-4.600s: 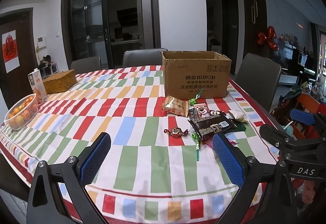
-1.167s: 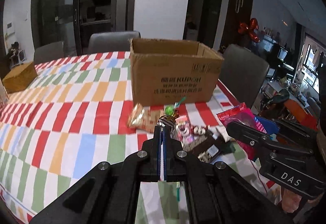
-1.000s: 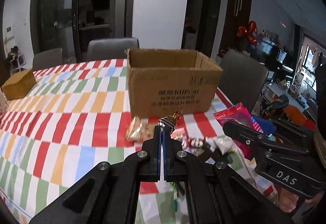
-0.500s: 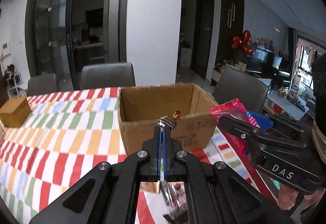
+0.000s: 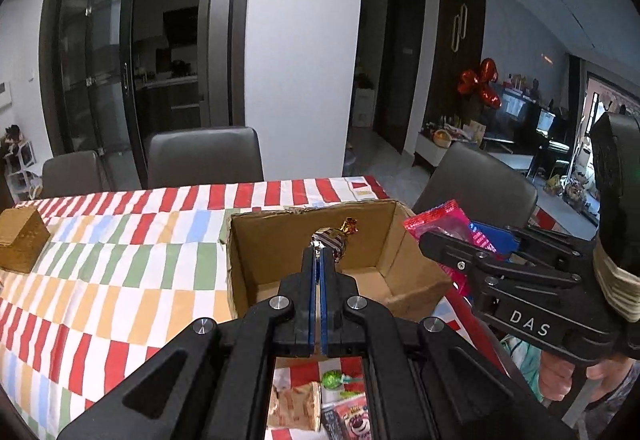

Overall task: Organize snacks
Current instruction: 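Carry both candies over the cardboard box and open both tools to drop them, then grasp the white wrapped snack with the right tool while the left tool grasps the dark chocolate bar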

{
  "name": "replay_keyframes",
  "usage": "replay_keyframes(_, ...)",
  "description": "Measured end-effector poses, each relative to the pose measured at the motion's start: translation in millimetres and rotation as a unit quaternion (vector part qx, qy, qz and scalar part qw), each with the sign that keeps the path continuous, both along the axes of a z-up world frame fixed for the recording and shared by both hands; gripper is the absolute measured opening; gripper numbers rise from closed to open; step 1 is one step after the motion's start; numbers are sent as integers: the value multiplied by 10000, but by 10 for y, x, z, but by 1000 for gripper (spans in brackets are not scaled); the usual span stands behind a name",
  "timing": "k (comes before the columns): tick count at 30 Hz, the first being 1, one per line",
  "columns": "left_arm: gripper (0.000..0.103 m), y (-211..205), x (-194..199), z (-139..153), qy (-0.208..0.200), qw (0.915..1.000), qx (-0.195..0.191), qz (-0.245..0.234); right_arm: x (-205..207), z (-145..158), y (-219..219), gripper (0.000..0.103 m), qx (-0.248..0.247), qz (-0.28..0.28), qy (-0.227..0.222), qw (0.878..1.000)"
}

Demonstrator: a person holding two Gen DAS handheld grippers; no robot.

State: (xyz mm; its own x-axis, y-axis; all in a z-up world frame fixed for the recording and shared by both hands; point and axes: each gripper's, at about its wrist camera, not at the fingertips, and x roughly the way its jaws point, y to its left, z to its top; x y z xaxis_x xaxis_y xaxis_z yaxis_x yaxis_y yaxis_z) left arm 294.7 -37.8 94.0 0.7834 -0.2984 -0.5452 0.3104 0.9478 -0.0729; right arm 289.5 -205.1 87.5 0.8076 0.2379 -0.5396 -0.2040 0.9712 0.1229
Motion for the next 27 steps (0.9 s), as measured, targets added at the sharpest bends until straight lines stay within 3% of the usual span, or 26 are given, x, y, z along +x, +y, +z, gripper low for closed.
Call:
replay_keyframes(10, 5, -146, 416, -182, 436, 9989, 180, 53, 464, -171, -115, 41, -37, -132, 430, 9990)
replay_keyframes(11, 10, -152, 422, -195, 424, 9987, 253, 149, 484, -189, -108, 41, -41, -152, 457, 9988)
replay_keyframes(12, 22, -148, 415, -203, 417, 9984, 307, 228, 501, -207, -110, 47, -64, -183, 500, 9986)
replay_keyframes(13, 28, -133, 412, -205, 404, 9984, 307, 265, 505, -222, -117, 58, -73, -248, 540, 9982)
replay_keyframes(14, 36, -115, 394, -208, 387, 9984, 290, 301, 492, -210, -130, 60, -69, -306, 541, 9980)
replay_keyframes(27, 57, -29, -329, -120, 102, 9988, 429, 227, -304, -75, -122, 69, -302, -260, -12, 9992)
